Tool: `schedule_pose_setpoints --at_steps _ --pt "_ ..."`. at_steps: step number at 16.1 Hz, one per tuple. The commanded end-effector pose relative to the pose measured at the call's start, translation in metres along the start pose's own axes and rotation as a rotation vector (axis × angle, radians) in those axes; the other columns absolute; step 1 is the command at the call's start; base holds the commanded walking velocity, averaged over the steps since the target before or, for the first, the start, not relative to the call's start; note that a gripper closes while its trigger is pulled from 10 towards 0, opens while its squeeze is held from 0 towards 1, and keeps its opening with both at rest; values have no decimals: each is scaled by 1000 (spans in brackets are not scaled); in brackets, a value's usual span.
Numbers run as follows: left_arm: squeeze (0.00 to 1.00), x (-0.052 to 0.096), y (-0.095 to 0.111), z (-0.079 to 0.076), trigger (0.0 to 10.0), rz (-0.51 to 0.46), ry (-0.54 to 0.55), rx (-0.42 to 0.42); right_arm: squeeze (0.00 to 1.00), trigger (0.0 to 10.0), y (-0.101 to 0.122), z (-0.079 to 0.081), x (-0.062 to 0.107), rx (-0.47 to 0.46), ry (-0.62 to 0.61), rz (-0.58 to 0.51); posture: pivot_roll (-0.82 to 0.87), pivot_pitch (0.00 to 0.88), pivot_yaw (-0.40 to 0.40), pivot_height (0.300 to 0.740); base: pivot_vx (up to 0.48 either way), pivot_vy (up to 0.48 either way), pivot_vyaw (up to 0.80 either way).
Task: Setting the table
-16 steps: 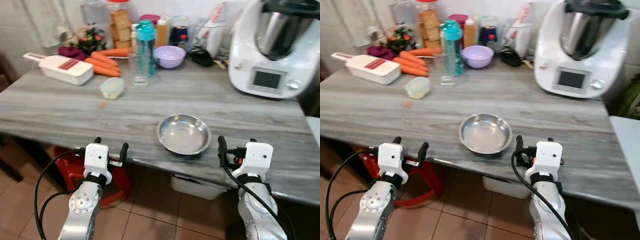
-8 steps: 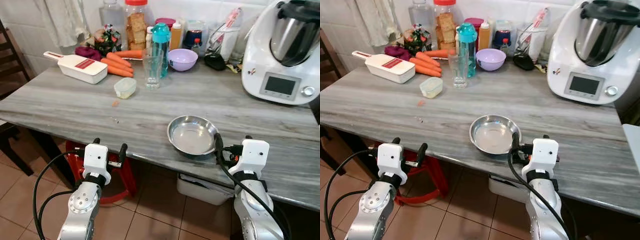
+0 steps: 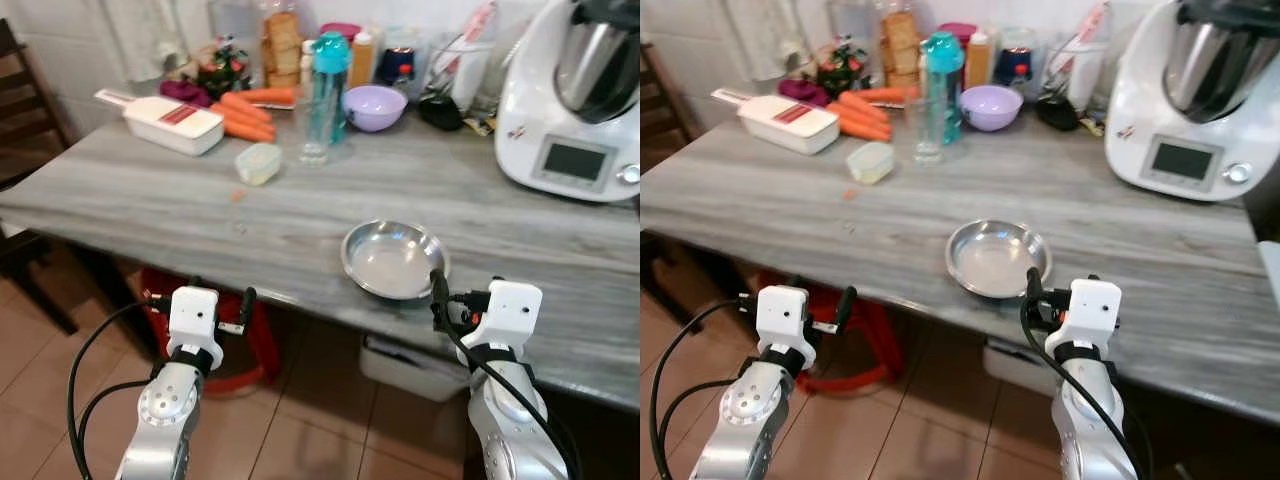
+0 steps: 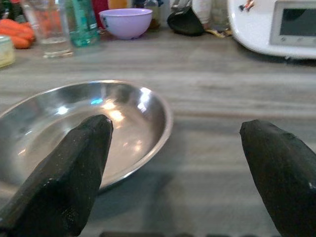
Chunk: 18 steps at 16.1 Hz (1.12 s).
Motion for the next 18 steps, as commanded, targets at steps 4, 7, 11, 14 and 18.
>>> schedule_pose_setpoints --at_steps 4,7,11,14,18 --pt "0 -1 2 2 10000 6 -2 -21 0 10000 -6 1 0 -17 10 27 1 0 11 740 -337 0 0" --pt "0 -1 2 2 10000 7 -7 -25 0 10000 -8 0 -1 33 -4 28 1 0 11 740 -335 0 0" --pt "0 -3 2 1 10000 6 -12 -26 0 10000 -8 -1 -4 14 -12 14 2 0 14 740 -336 0 0" --pt "0 -4 2 -1 10000 6 -17 -26 0 10000 -9 -1 -4 -10 -11 31 0 0 13 740 -334 0 0" --pt "0 -5 1 -4 10000 10 -24 -23 0 10000 -12 1 -4 -27 6 52 -2 0 5 740 -337 0 0"
Point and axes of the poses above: a point about 5 cm out from each wrist's last joint towards the gripper, its own x axis pointing back from the gripper into the wrist, its own y axis along the axis of the wrist's last joint, z = x × y, the point moved 2 cm from there along -x, pointing out of the wrist towards the gripper, and after that the axes turned 15 degrees about x, right-handed, at the moved point
